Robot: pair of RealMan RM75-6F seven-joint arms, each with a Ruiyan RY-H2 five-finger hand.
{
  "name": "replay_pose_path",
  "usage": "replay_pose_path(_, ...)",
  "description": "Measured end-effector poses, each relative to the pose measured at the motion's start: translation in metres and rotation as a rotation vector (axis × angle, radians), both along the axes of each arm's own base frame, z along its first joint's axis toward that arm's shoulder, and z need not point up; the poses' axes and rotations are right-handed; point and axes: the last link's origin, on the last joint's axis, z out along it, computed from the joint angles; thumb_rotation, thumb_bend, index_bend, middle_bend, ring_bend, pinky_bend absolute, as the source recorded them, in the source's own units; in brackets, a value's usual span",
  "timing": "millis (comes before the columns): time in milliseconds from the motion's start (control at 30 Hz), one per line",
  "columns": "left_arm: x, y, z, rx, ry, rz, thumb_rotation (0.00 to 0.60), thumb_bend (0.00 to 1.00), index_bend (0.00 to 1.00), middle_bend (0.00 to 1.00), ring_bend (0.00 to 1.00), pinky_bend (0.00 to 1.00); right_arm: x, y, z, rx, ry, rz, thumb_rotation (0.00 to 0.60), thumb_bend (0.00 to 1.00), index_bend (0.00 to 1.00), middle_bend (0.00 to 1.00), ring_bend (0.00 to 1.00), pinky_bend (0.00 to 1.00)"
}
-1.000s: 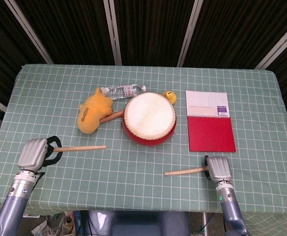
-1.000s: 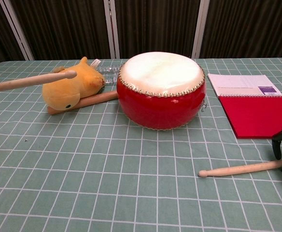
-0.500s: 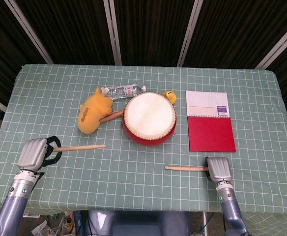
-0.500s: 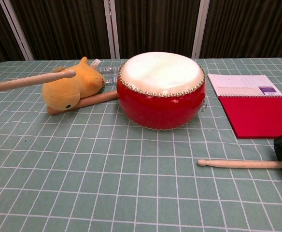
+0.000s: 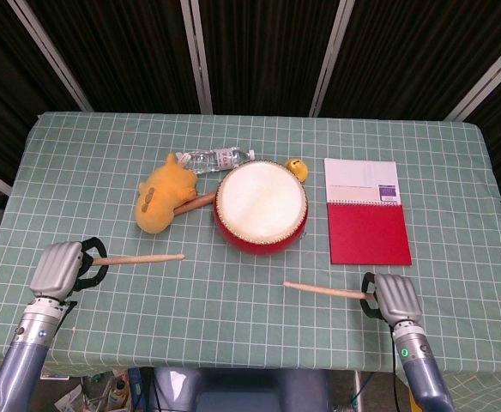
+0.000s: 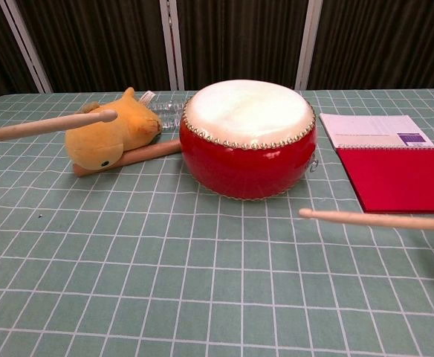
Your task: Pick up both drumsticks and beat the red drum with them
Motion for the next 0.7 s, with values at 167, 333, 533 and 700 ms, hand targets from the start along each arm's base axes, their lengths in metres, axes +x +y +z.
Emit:
replay_pose_path(167, 0.007, 0.007, 0.003, 0.012, -0.006, -0.016, 0.6, 0.6, 0.76, 1.0, 1.0, 1.0, -0.004, 0.001, 0.037, -0.037, -0.105, -0.088, 0.6, 0.74, 0.96, 1.0, 1.0, 1.0)
replay_pose_path(333, 0.024, 0.024, 0.01, 0.029, 0.002, -0.06, 0.6, 0.6, 0.76, 1.0, 1.0, 1.0, -0.001, -0.005, 0.073, -0.09, -0.161, -0.122, 0.6, 0.74, 0.96, 1.0, 1.0, 1.0)
replay_pose_path(533, 0.052, 0.056, 0.019, 0.042, 0.027, -0.112, 0.6, 0.6, 0.76, 1.0, 1.0, 1.0, 0.009, -0.026, 0.103, -0.137, -0.184, -0.128, 0.6, 0.74, 0.96, 1.0, 1.0, 1.0)
replay_pose_path(700, 0.076, 0.085, 0.022, 0.043, 0.048, -0.13, 0.6, 0.6, 0.76, 1.0, 1.0, 1.0, 0.016, -0.05, 0.112, -0.151, -0.194, -0.143, 0.6, 0.74, 0.96, 1.0, 1.0, 1.0)
